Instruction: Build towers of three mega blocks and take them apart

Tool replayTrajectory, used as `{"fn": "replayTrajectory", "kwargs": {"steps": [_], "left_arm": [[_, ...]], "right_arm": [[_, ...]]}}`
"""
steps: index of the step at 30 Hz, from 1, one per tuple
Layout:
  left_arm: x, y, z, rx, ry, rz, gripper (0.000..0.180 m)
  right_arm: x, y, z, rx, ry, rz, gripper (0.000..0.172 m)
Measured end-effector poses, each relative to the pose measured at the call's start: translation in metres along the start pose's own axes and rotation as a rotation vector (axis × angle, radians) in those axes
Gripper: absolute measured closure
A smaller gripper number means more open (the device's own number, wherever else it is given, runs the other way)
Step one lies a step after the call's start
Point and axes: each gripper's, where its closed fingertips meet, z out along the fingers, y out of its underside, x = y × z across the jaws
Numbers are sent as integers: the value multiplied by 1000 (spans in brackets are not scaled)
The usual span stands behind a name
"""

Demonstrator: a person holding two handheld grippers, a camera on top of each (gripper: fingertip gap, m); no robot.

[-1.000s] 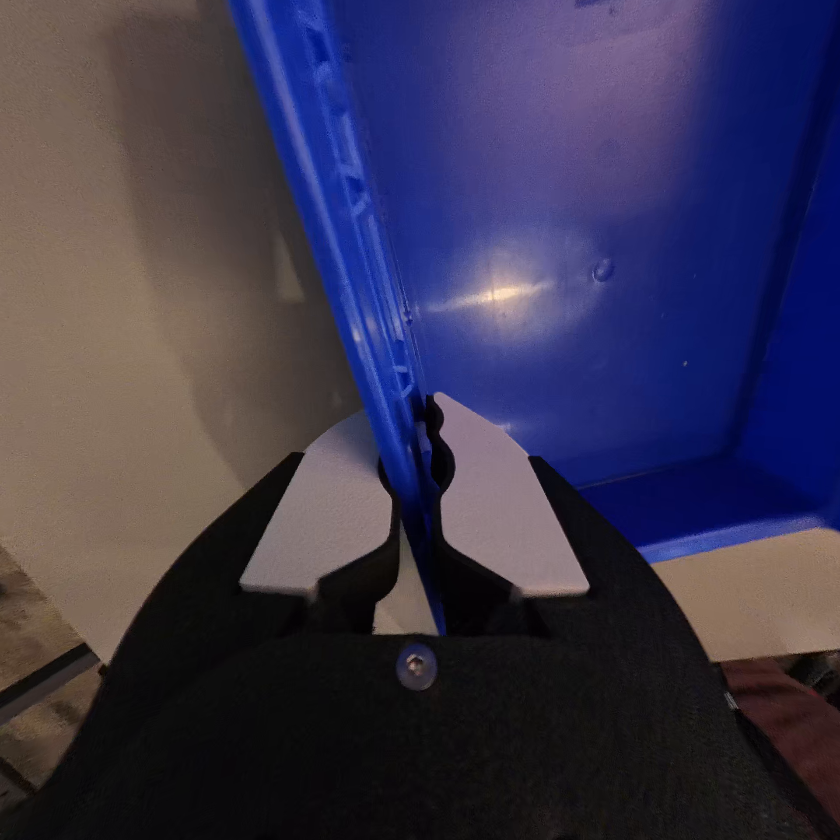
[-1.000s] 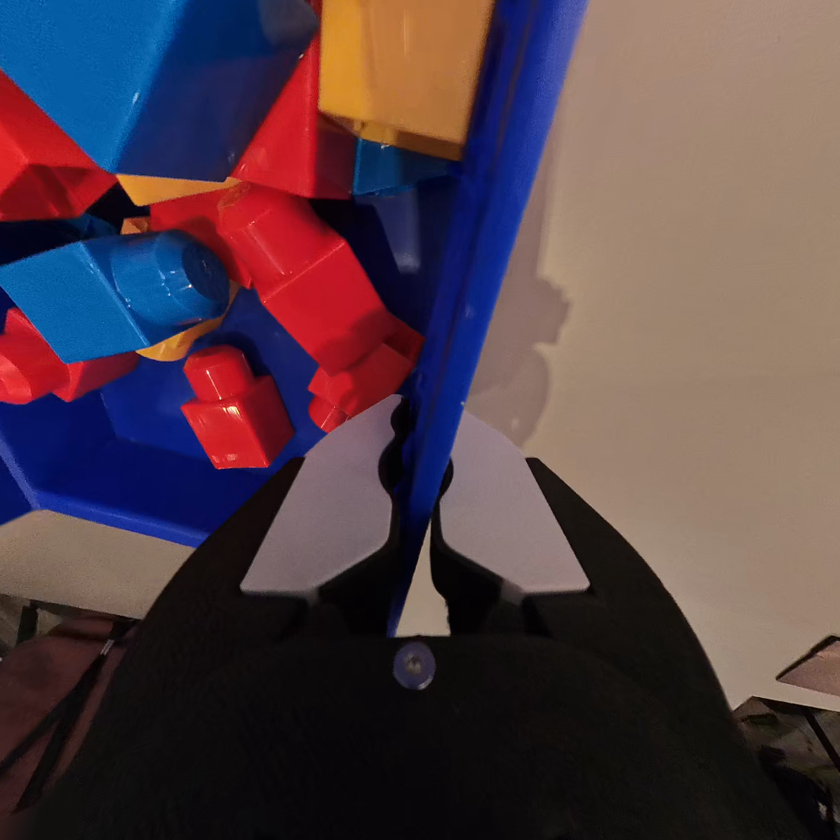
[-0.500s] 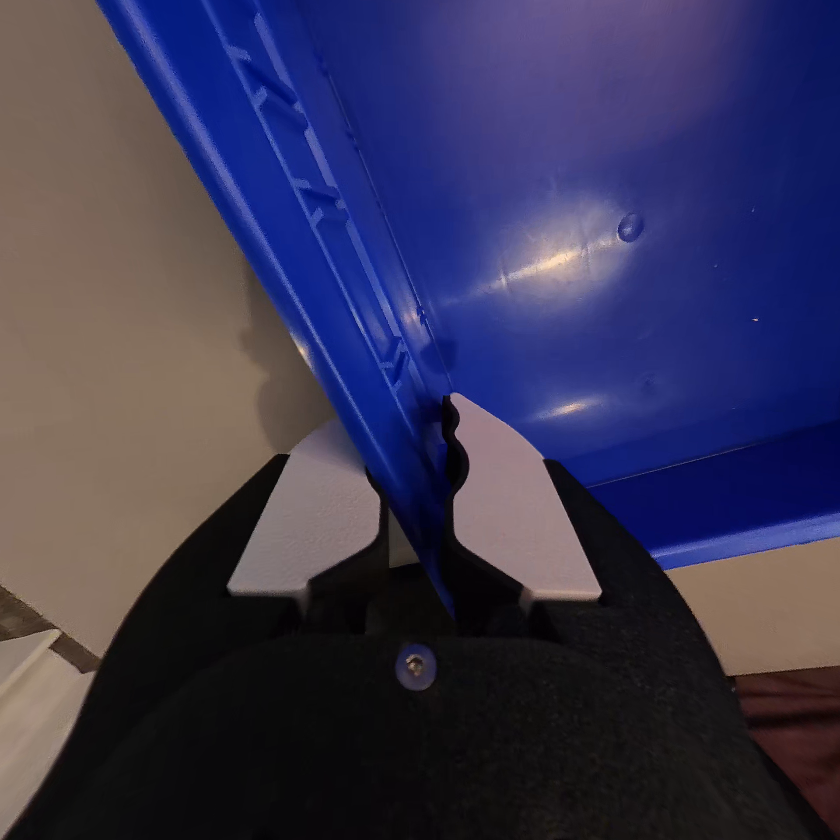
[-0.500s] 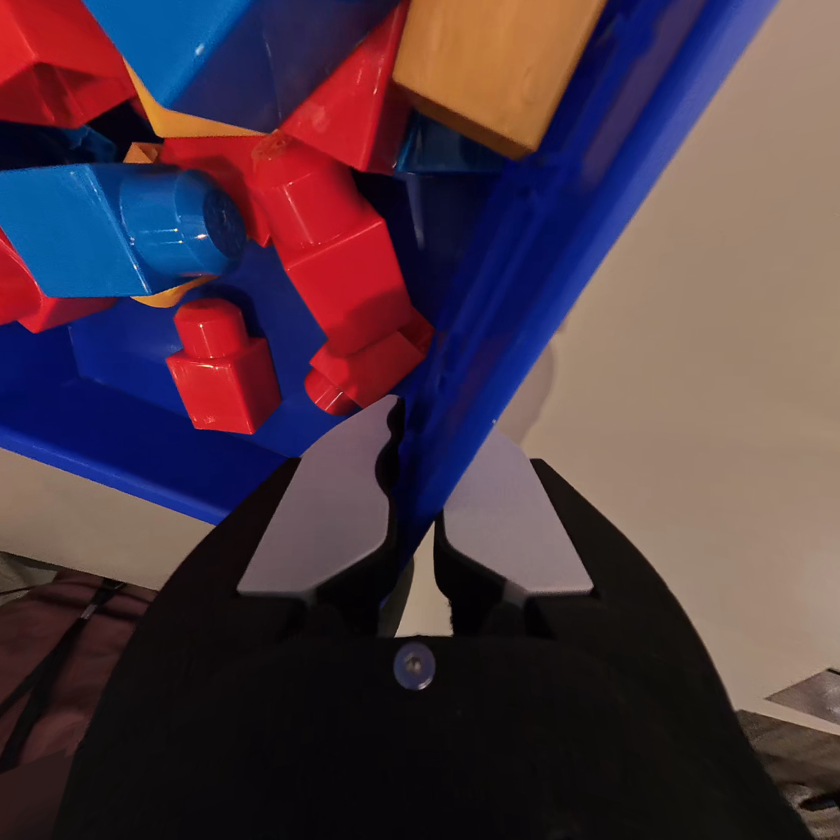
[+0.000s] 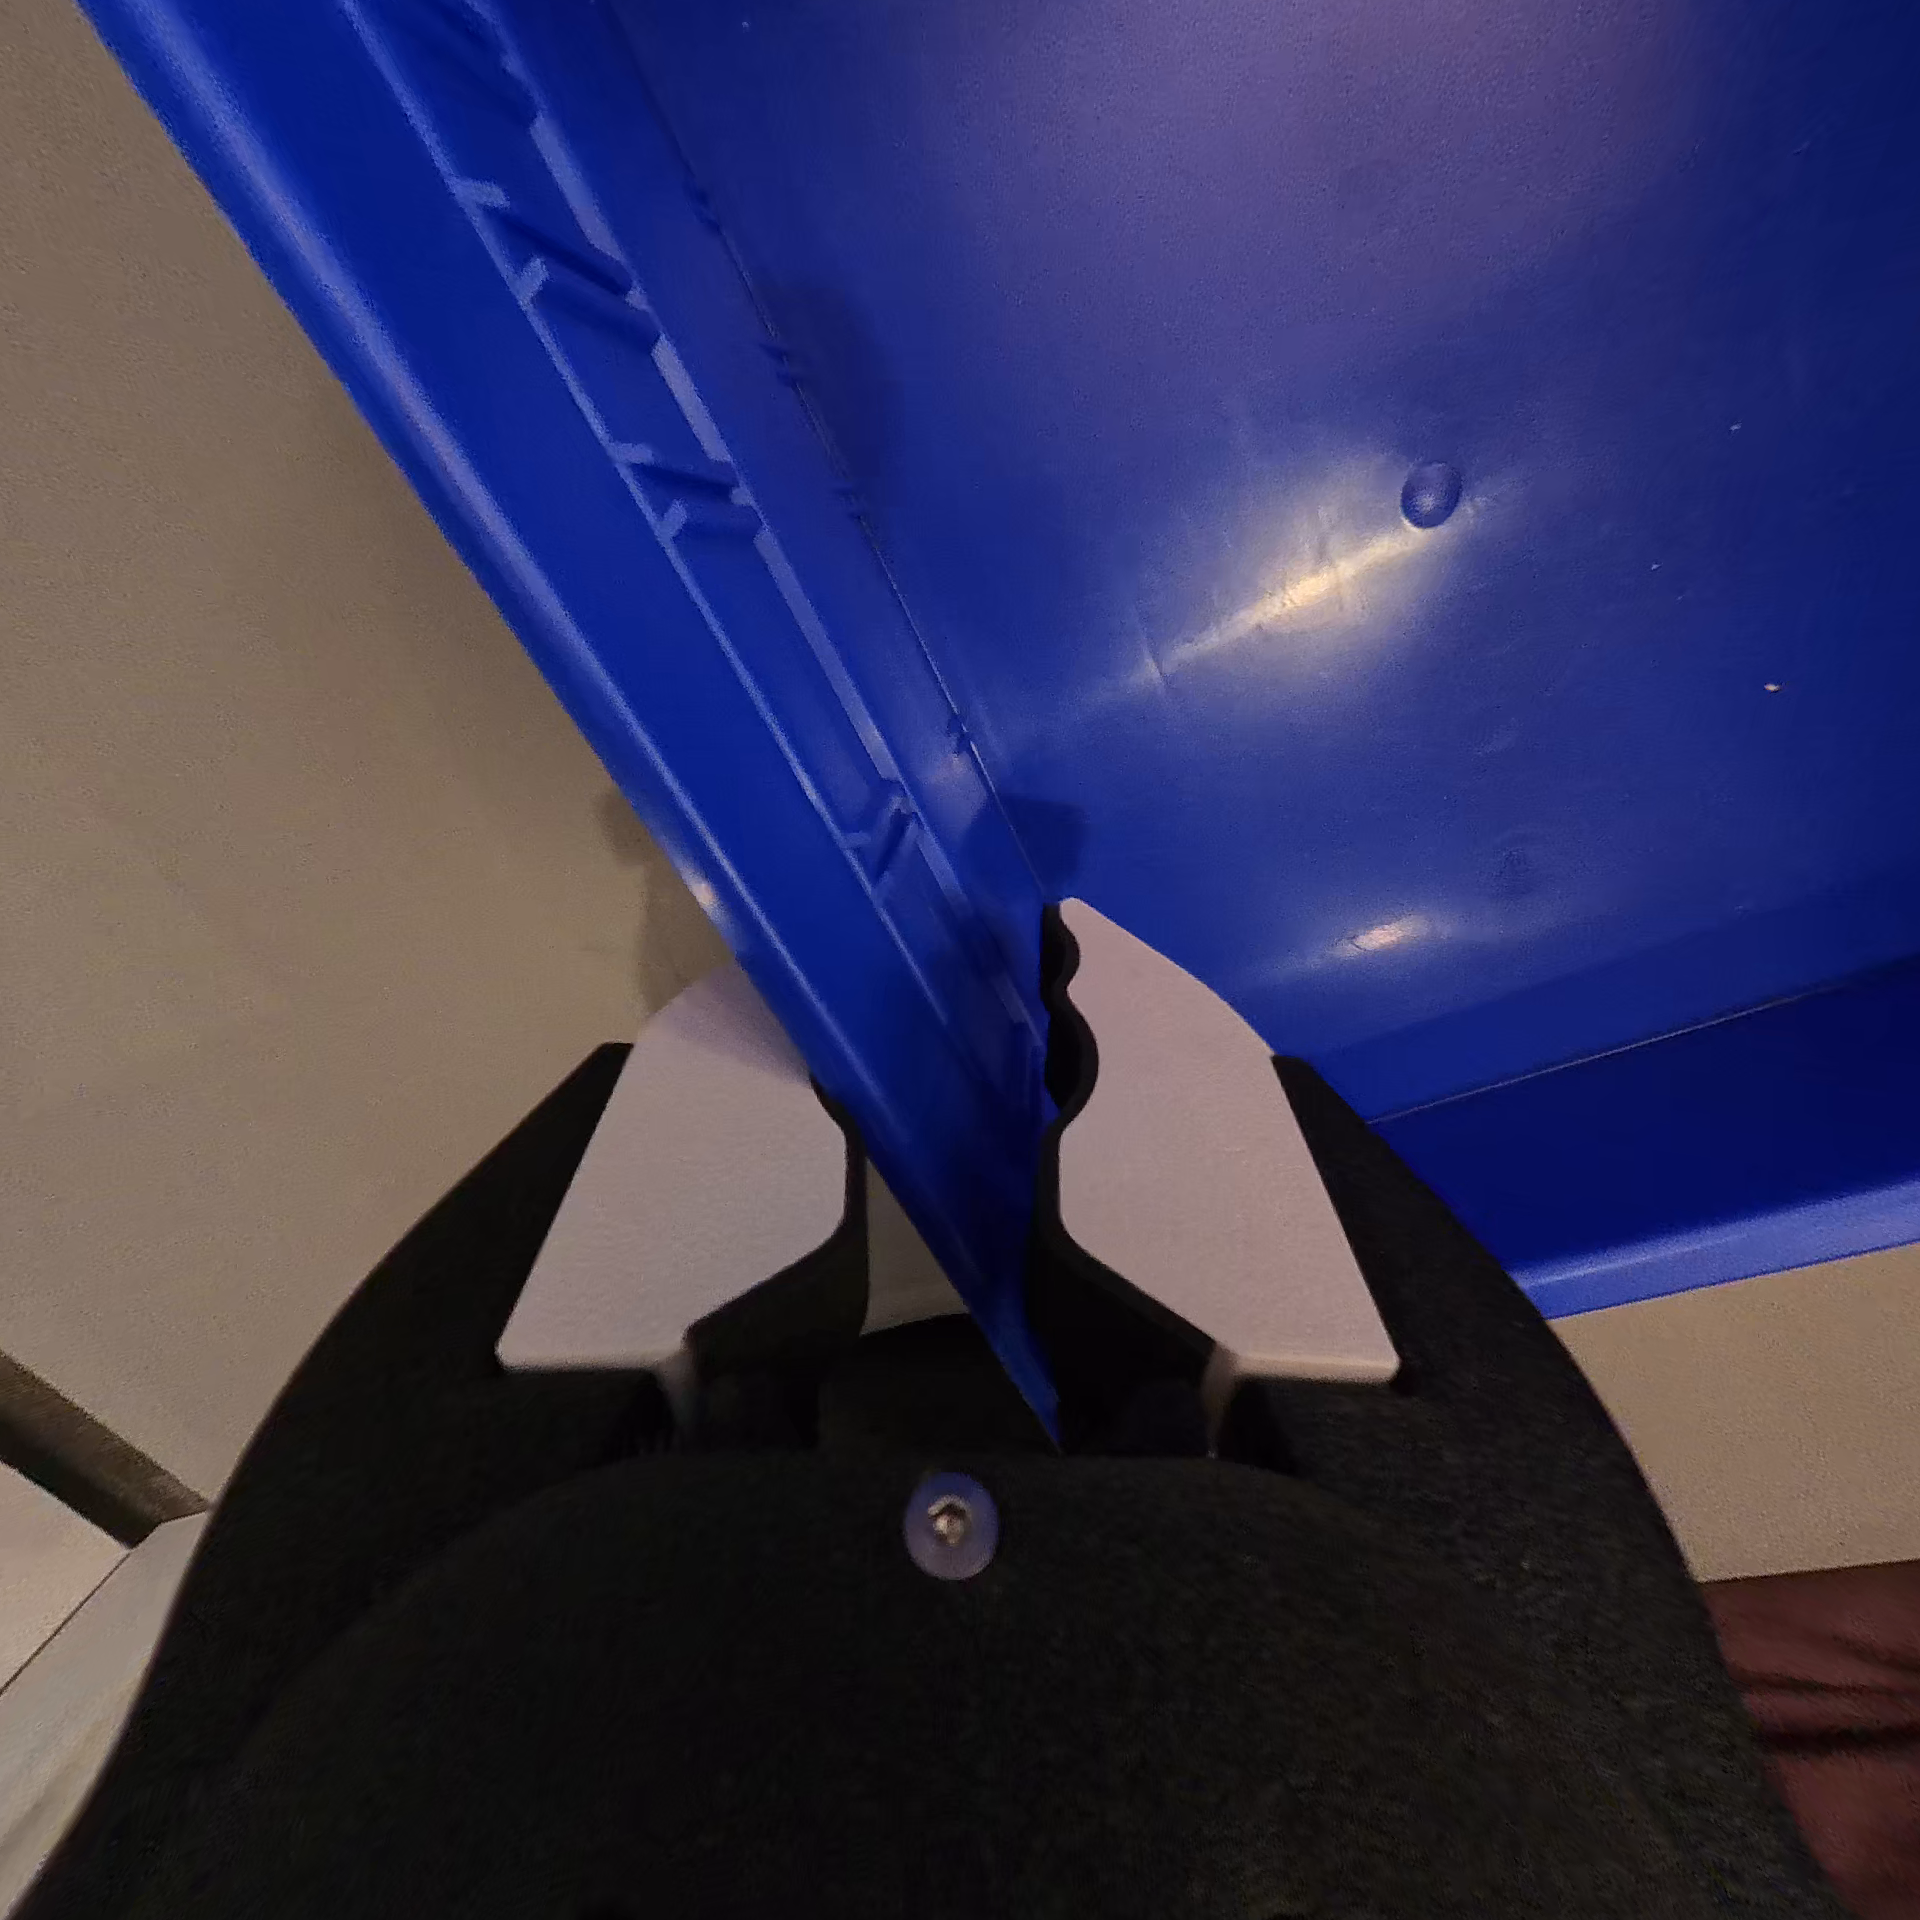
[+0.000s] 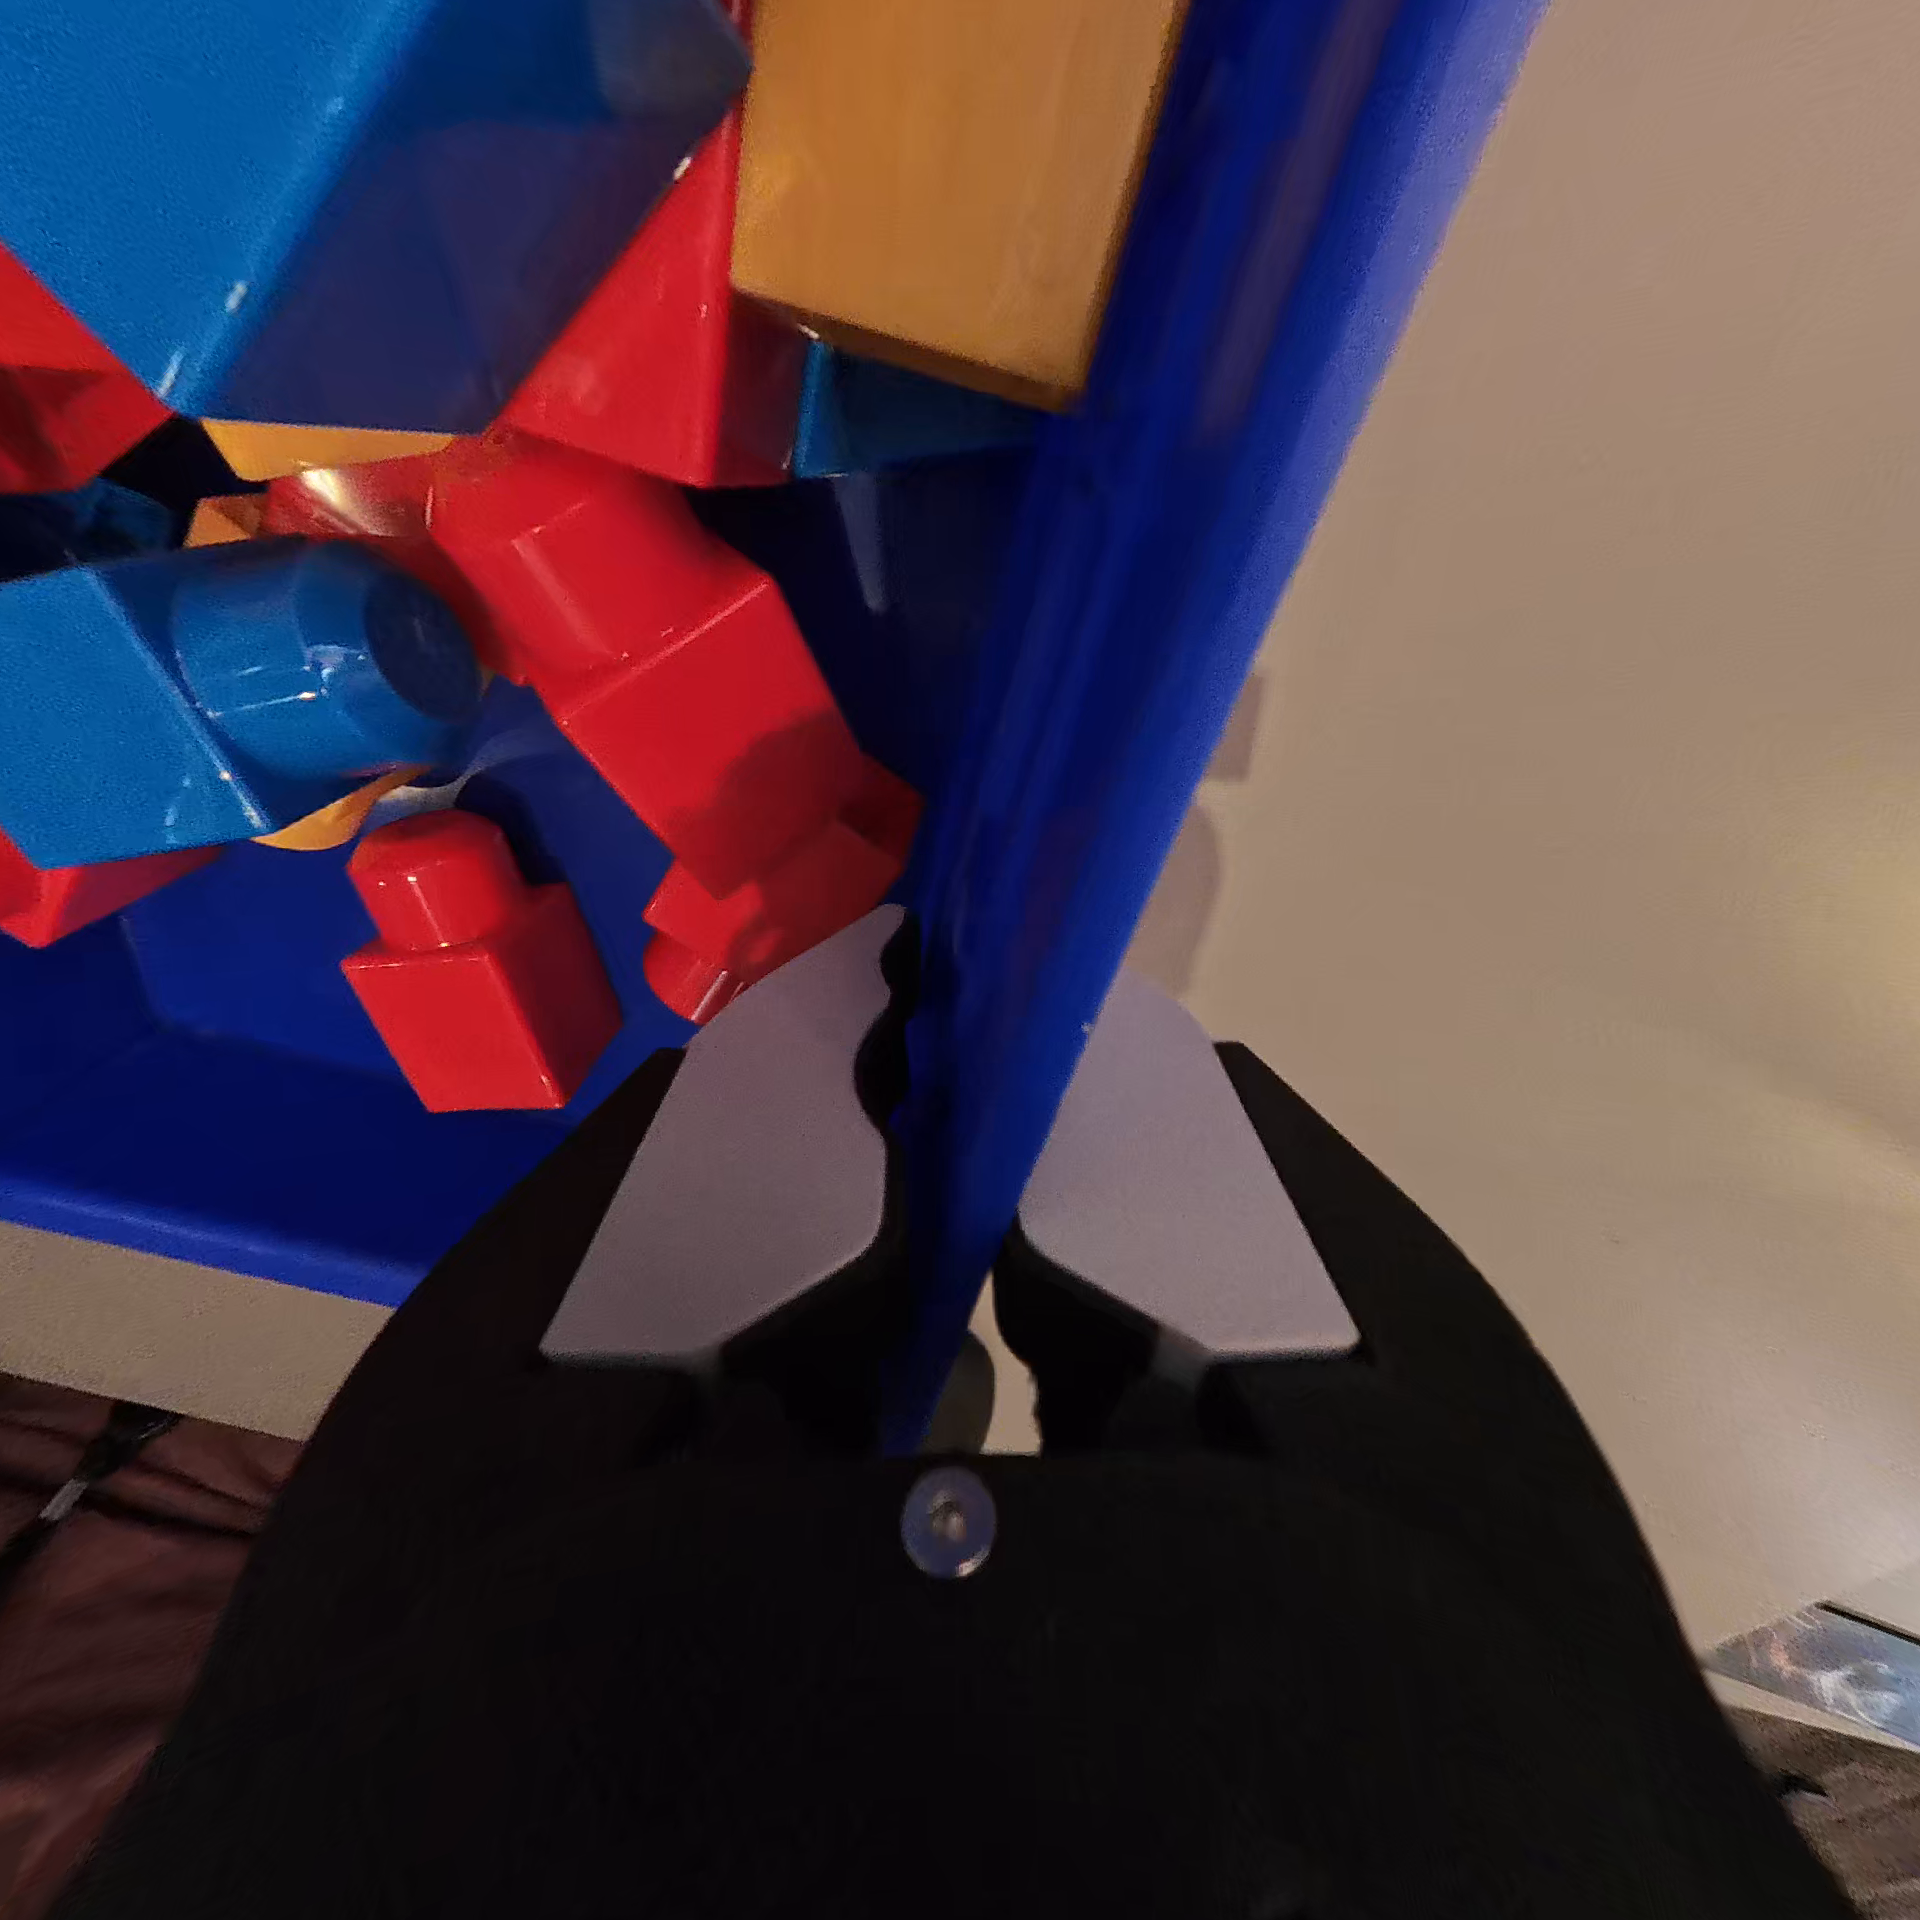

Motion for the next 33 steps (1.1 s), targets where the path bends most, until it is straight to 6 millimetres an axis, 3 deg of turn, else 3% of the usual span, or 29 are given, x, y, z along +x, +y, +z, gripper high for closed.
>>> {"fn": "replayTrajectory", "kwargs": {"steps": [4, 6, 11, 18, 26, 33], "left_arm": [[6, 1, -4, 14, 100, 46, 144], [9, -1, -15, 63, 166, 50, 146], [9, 1, -63, 227, 247, 93, 139], [1, 21, -133, 466, 316, 116, 140], [-31, 44, -175, 644, 357, 31, 143], [-70, 70, -199, 779, 360, -95, 144]], "right_arm": [[1, 2, 0, 10, -55, 54, 165], [5, 4, -1, 7, -53, 64, 165], [20, 14, -3, -5, -93, 113, 165], [37, 46, -16, -67, -105, 142, 167], [41, 58, -38, -59, -72, 162, 165], [18, 41, -91, -34, -73, 133, 165]]}}
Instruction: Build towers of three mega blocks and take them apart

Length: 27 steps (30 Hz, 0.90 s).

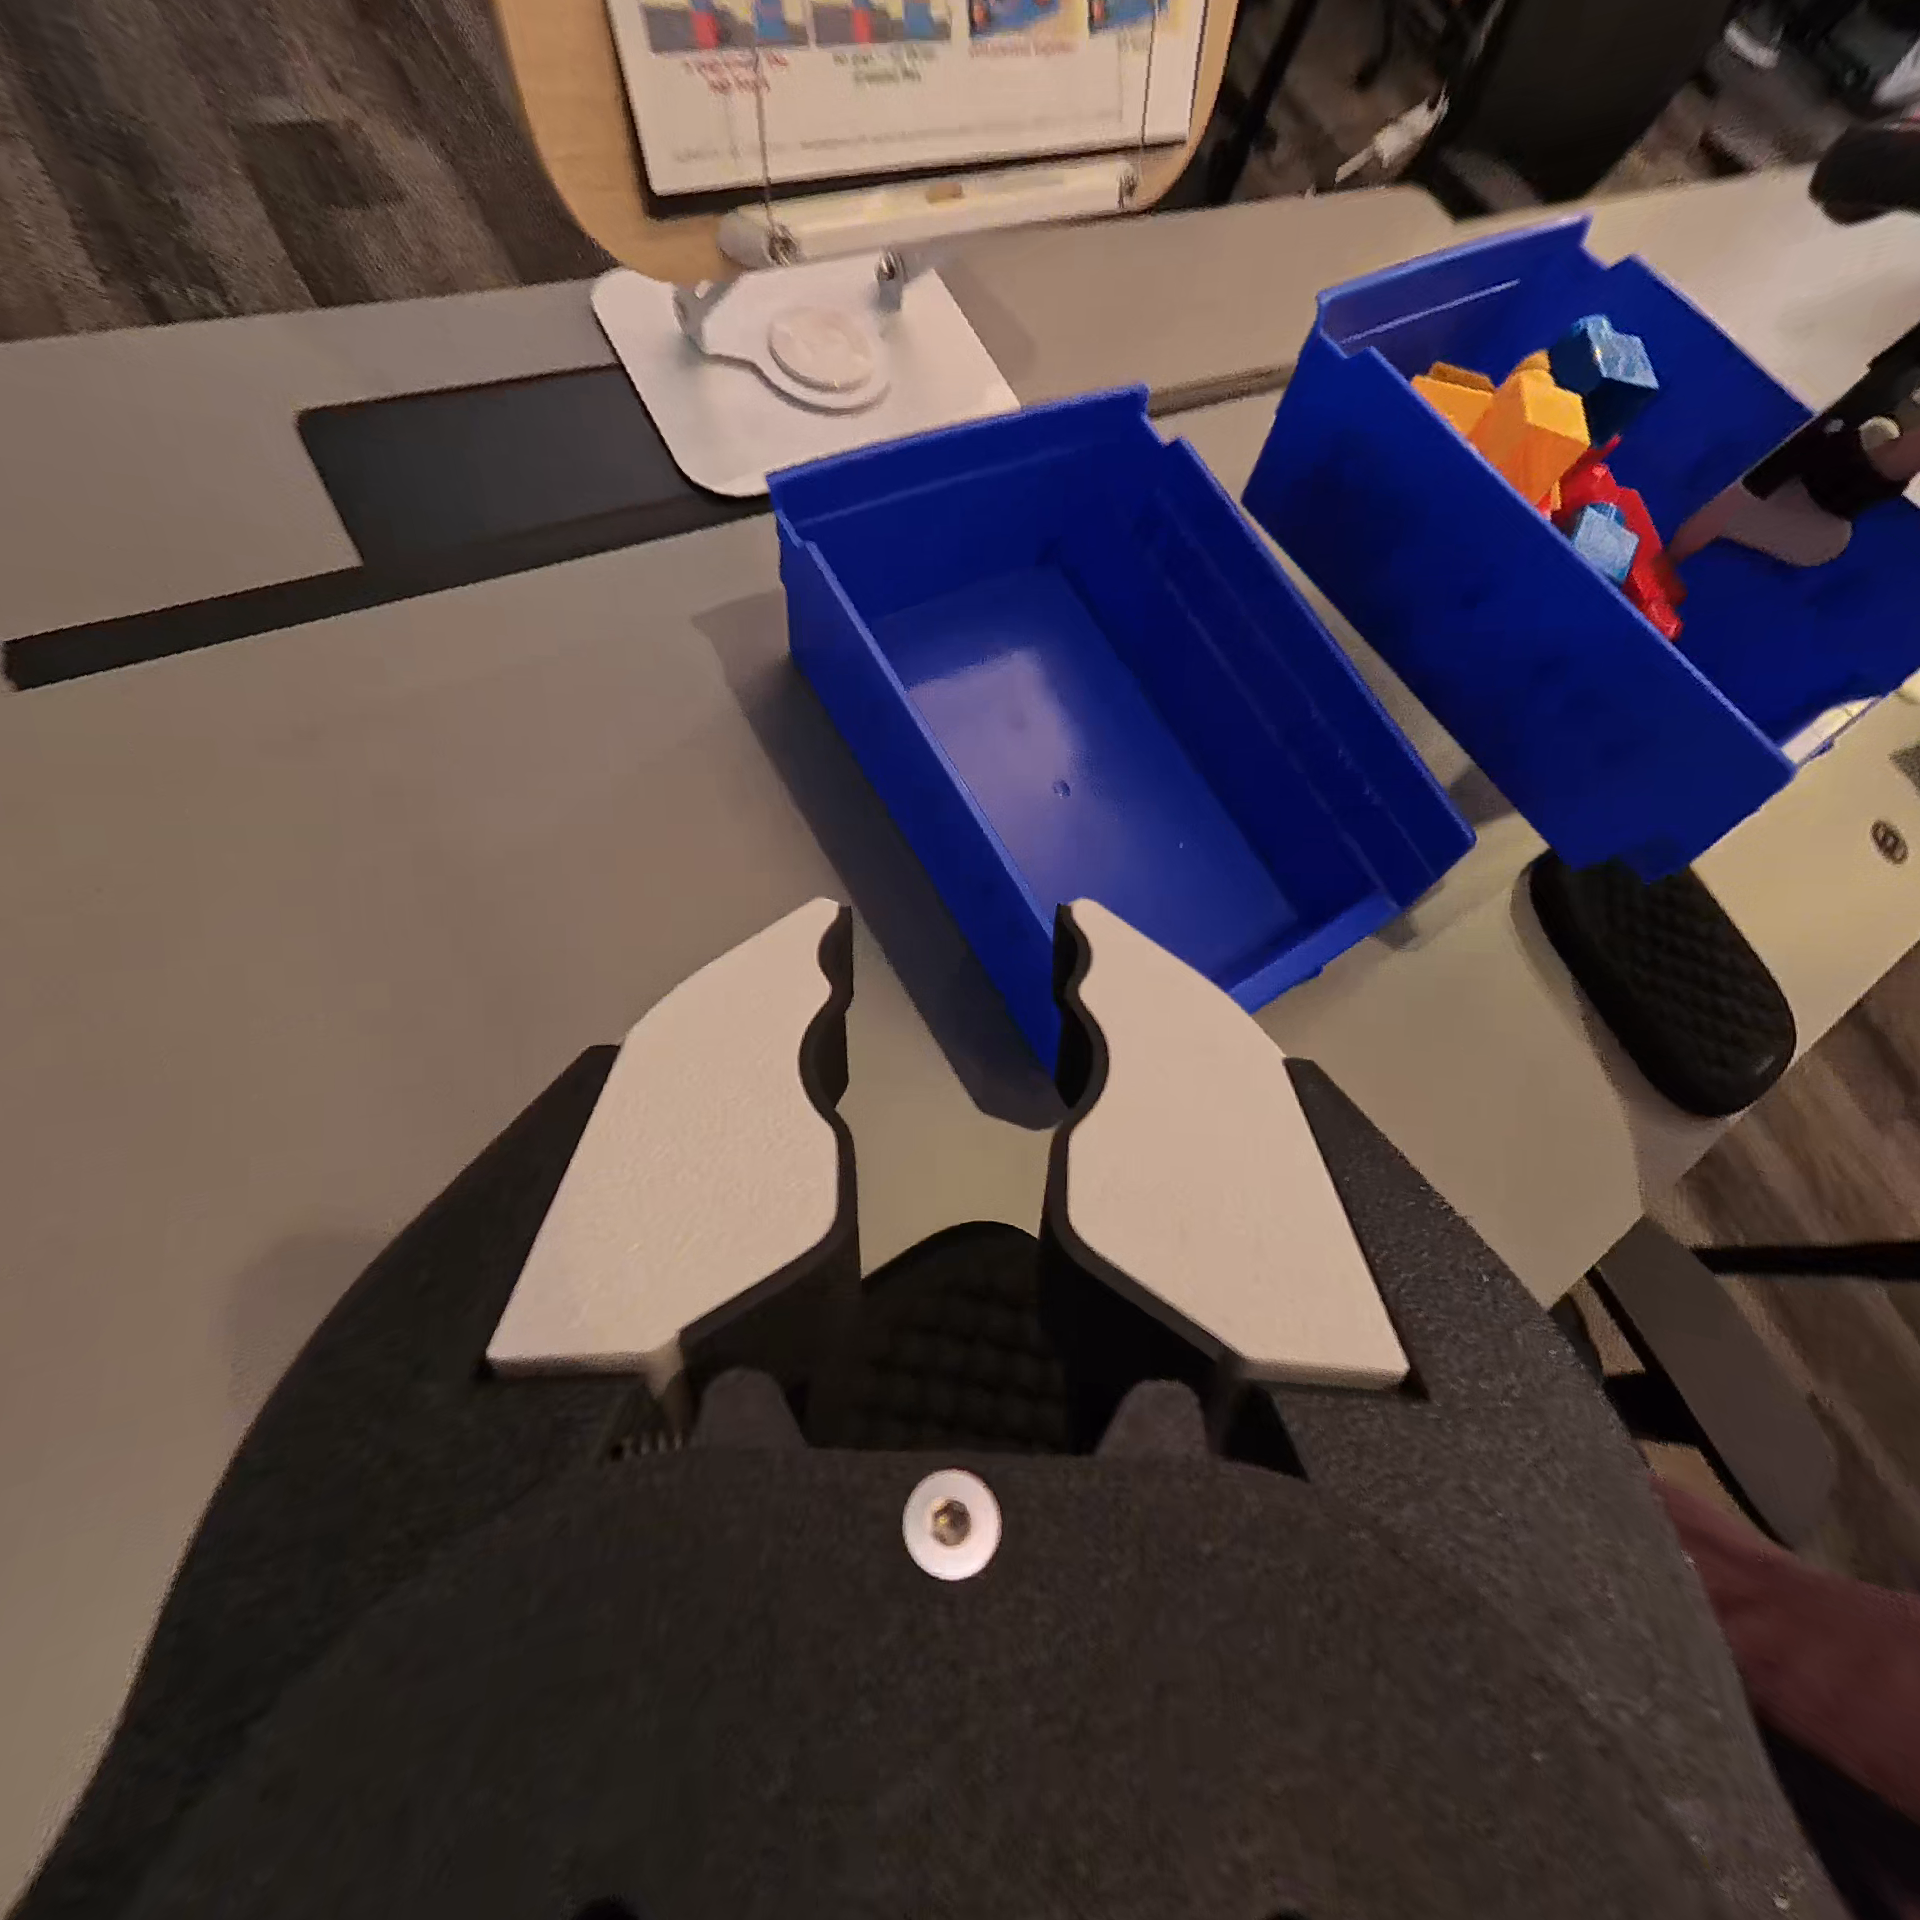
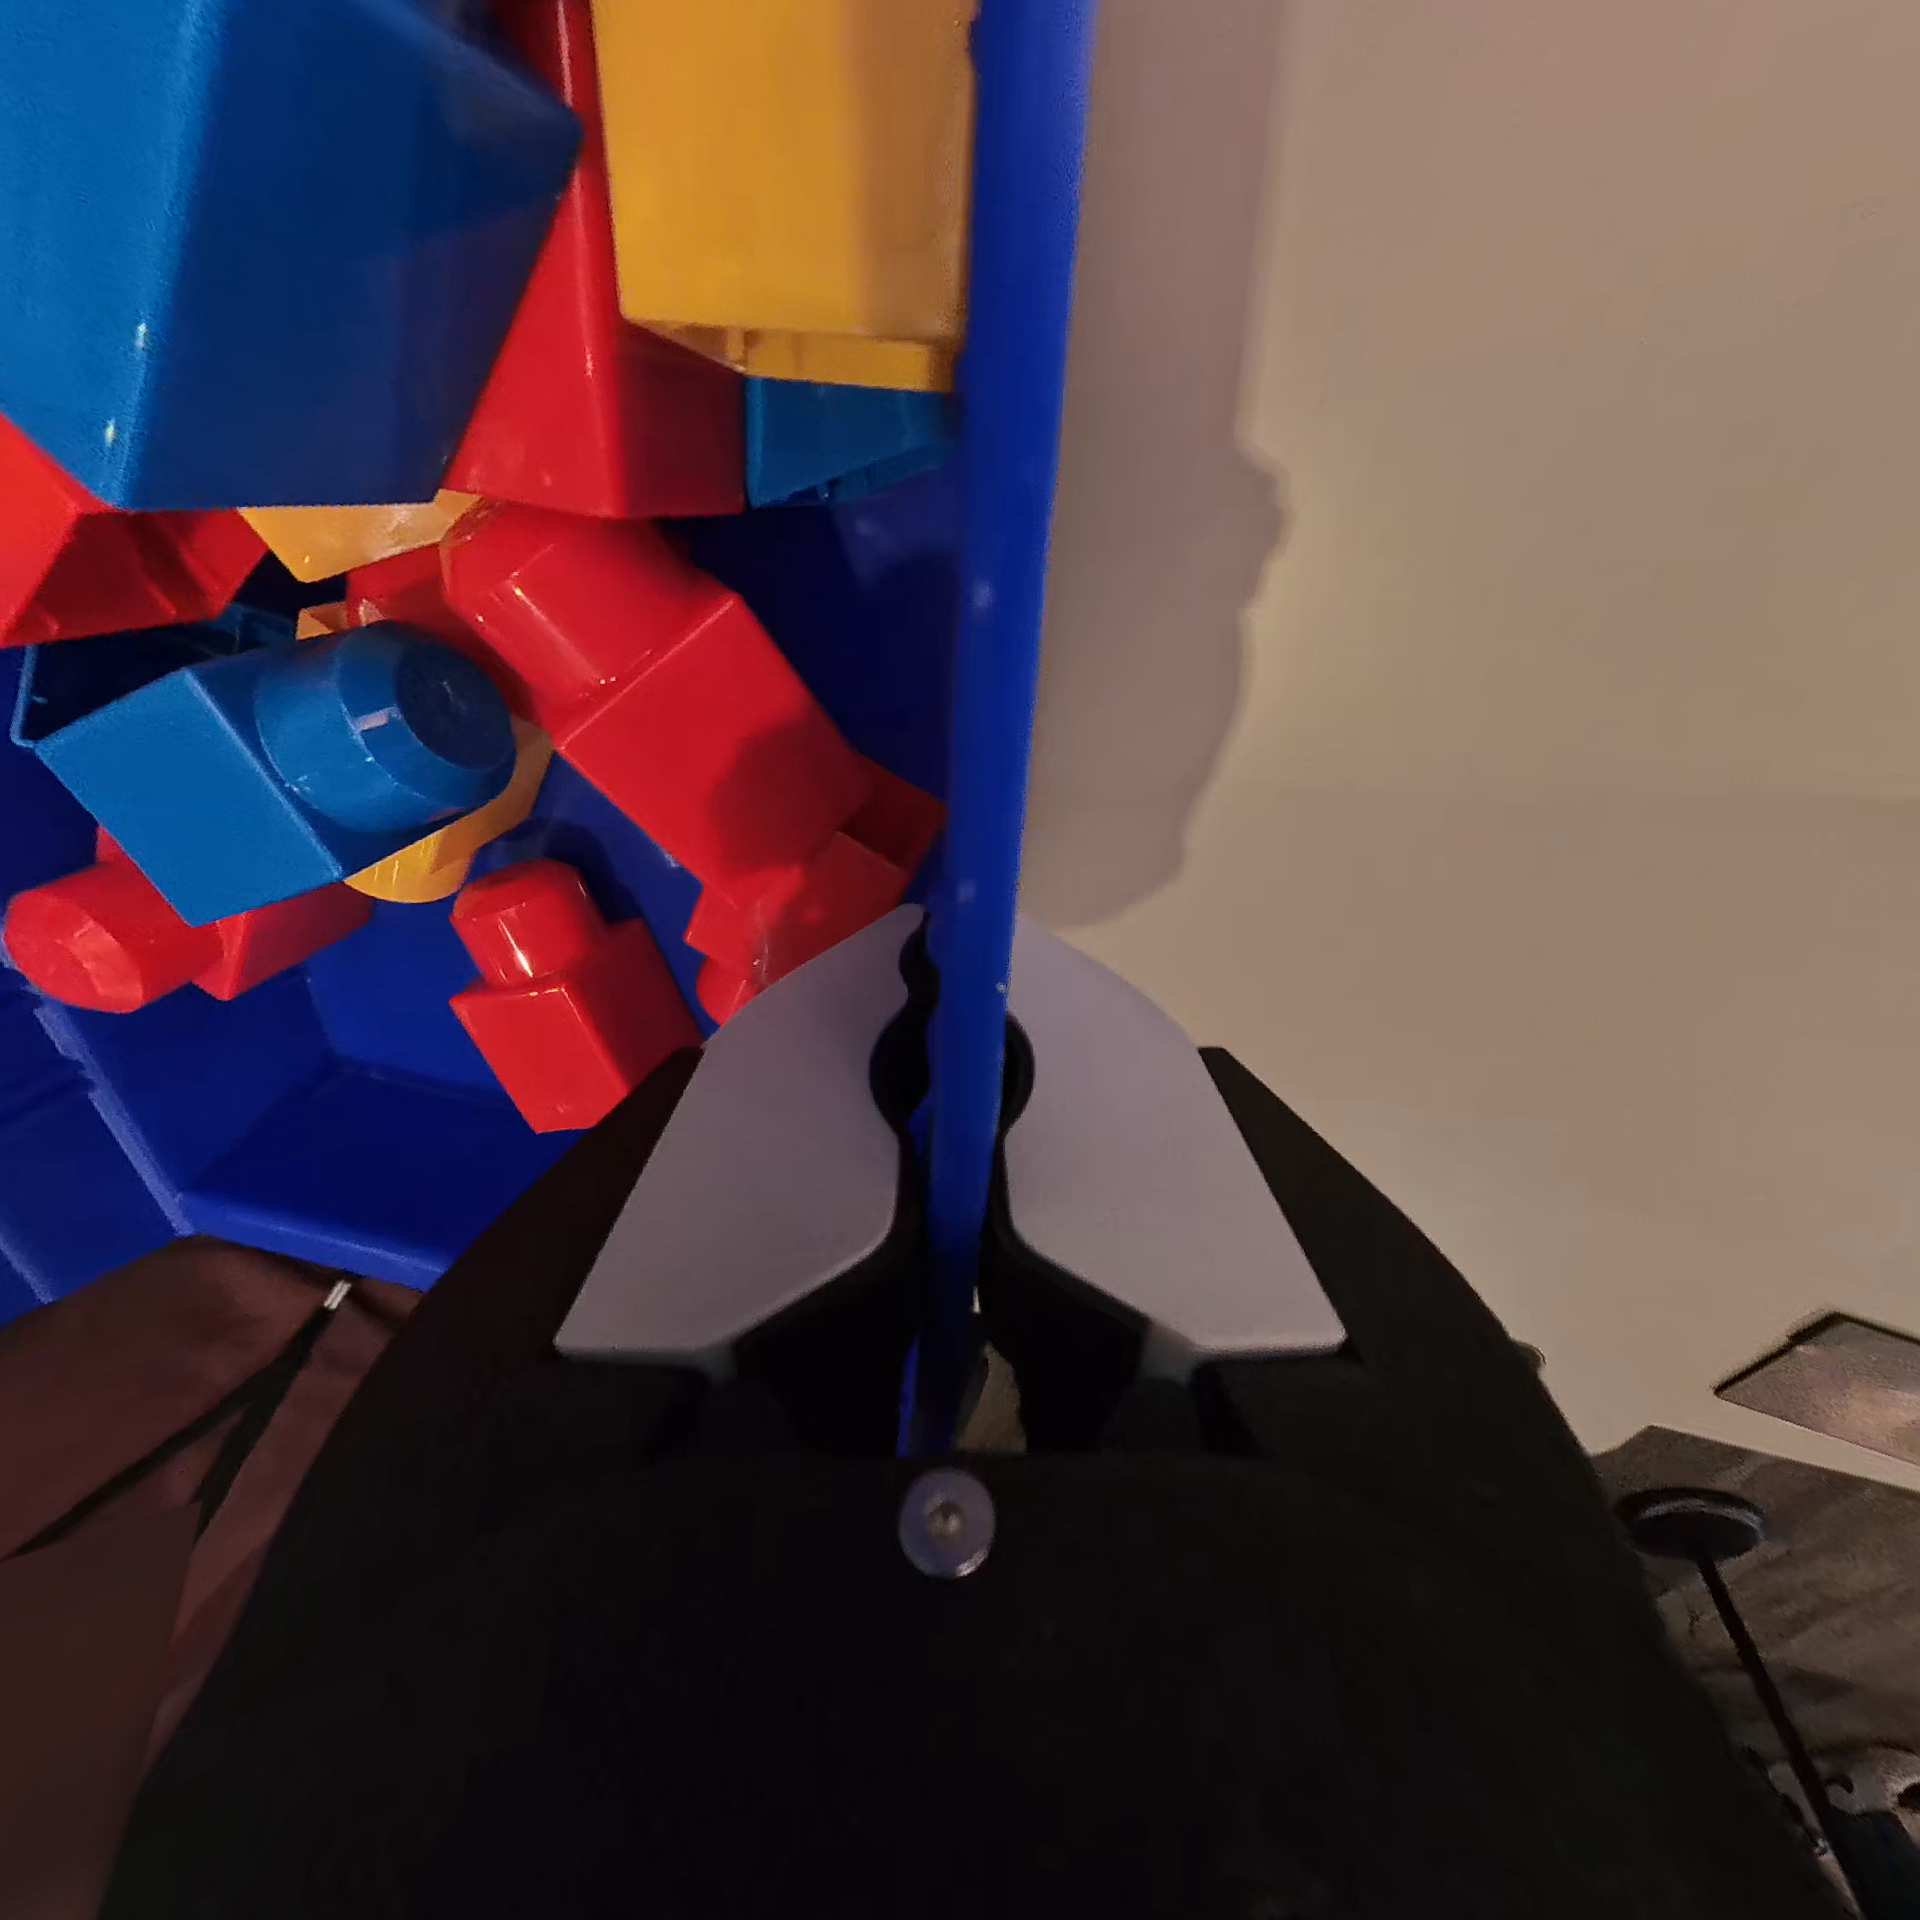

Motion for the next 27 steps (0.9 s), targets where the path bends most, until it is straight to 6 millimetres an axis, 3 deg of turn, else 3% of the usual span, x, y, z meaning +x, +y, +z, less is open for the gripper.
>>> {"fn": "replayTrajectory", "kwargs": {"steps": [7, 12, 16, 23, 27], "left_arm": [[-21, -6, -35, 144, -30, -76, 146], [-29, -6, -45, 175, -59, -99, 146], [-36, -7, -57, 212, -113, -114, 146], [-53, 3, -91, 268, -272, -161, 145], [-62, 11, -114, 313, -366, -195, 138]], "right_arm": [[-75, -41, -57, 48, 40, -122, 168], [-161, -73, -66, 42, 31, -241, 168], [-245, -93, -51, 16, 23, -390, 168], [-398, -106, 11, -77, -59, -635, 167], [-469, -108, 38, -113, -74, -738, 168]]}}
